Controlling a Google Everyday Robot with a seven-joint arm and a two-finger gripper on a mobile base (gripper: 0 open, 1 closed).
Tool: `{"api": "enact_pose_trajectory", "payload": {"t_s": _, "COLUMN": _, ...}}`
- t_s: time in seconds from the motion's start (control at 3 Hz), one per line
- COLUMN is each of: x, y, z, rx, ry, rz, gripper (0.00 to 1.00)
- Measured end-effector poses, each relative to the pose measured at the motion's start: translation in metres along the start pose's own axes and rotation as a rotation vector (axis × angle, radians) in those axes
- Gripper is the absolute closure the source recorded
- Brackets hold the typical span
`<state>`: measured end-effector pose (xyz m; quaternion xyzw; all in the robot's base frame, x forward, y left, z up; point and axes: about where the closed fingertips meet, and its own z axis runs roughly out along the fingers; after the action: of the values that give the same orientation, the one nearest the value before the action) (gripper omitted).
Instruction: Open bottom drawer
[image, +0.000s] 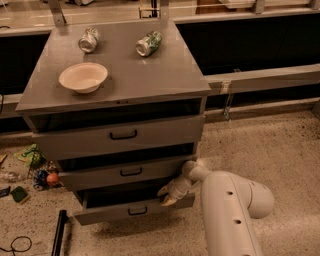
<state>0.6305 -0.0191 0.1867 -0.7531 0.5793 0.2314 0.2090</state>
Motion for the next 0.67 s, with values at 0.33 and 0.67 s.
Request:
{"api": "enact_pose_trajectory", "payload": {"t_s": 0.33, "x": -0.002, "y": 0.006, "z": 0.001, "rx": -0.005, "ry": -0.001, "rz": 0.01, "gripper": 0.7}}
{"api": "enact_pose_trajectory", "payload": {"t_s": 0.67, "x": -0.012, "y": 0.031, "z": 0.007, "rx": -0.022, "ry": -0.001, "rz": 0.051, "gripper": 0.46}}
